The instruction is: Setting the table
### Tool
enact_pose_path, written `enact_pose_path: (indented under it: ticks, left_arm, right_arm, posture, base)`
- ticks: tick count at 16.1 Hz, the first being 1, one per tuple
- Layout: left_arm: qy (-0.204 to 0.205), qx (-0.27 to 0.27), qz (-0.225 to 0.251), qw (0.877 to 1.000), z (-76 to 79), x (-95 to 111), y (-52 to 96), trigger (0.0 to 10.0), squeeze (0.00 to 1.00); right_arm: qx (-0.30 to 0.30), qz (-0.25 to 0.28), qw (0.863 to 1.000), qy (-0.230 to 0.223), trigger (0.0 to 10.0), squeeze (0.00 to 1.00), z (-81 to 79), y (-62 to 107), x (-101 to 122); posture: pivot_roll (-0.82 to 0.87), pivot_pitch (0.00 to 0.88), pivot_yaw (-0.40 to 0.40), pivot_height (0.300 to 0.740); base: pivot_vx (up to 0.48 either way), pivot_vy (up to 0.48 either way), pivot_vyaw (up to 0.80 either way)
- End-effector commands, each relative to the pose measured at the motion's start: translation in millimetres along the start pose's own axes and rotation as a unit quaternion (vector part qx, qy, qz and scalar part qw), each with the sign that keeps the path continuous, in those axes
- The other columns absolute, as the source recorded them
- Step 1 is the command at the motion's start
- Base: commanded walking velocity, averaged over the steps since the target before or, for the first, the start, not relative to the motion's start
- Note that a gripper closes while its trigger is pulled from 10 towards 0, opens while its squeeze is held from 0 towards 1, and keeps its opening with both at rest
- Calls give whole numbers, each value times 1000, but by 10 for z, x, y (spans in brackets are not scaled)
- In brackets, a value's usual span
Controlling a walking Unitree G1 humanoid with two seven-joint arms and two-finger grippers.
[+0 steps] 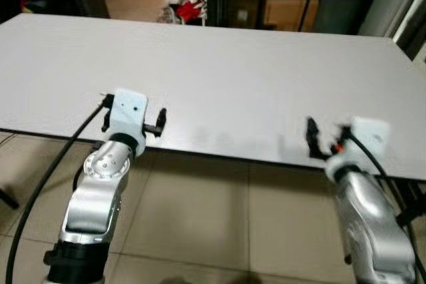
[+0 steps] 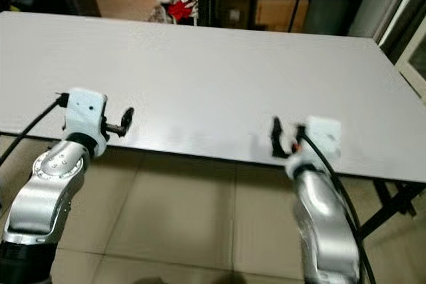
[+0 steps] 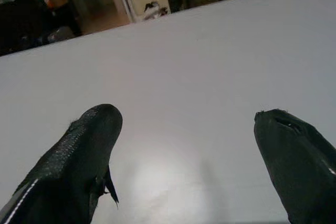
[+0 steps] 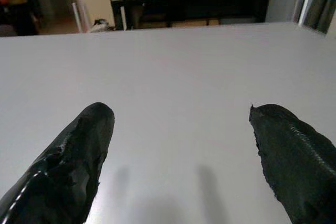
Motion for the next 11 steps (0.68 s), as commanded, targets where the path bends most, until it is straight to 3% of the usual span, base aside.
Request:
enact_pose_path:
  ticks: [1, 4, 8, 11]
  left_arm:
    - [-1, 3, -4, 1000, -42, -39, 8, 10000, 0]
    - [0, 6, -7, 1000, -62, -63, 15, 10000, 0]
    - [6, 7, 1, 1000, -46, 3, 7, 10000, 0]
    - [0, 13, 4, 1000, -85, 18, 11, 10000, 0]
  right_arm:
    - [16, 14, 1000, -14, 10000, 0, -10, 47, 79]
    - [4, 14, 1000, -20, 10000, 0, 21, 39, 66]
    - [50, 17, 999, 6, 10000, 0, -182, 2, 98]
    - [52, 15, 999, 1, 10000, 0, -212, -70, 91]
  posture:
    - [15, 0, 35, 740]
    - [11, 0, 33, 740]
    - [25, 0, 25, 740]
    - [40, 0, 20, 740]
  base:
    - [0, 326, 0]
    - [0, 329, 0]
    - [0, 355, 0]
    - [0, 355, 627]
Point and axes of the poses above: a point about 5 cm out from each wrist's last joint towards the gripper, its own y axis pointing back from the gripper into the wrist, its own x axis along the axis of the wrist's last joint, z = x × y, the point moved 2 cm from there along -y, pointing out of the wrist towards the gripper, and after that the axes turned 9 degrees about y, right-handed, at the moved point
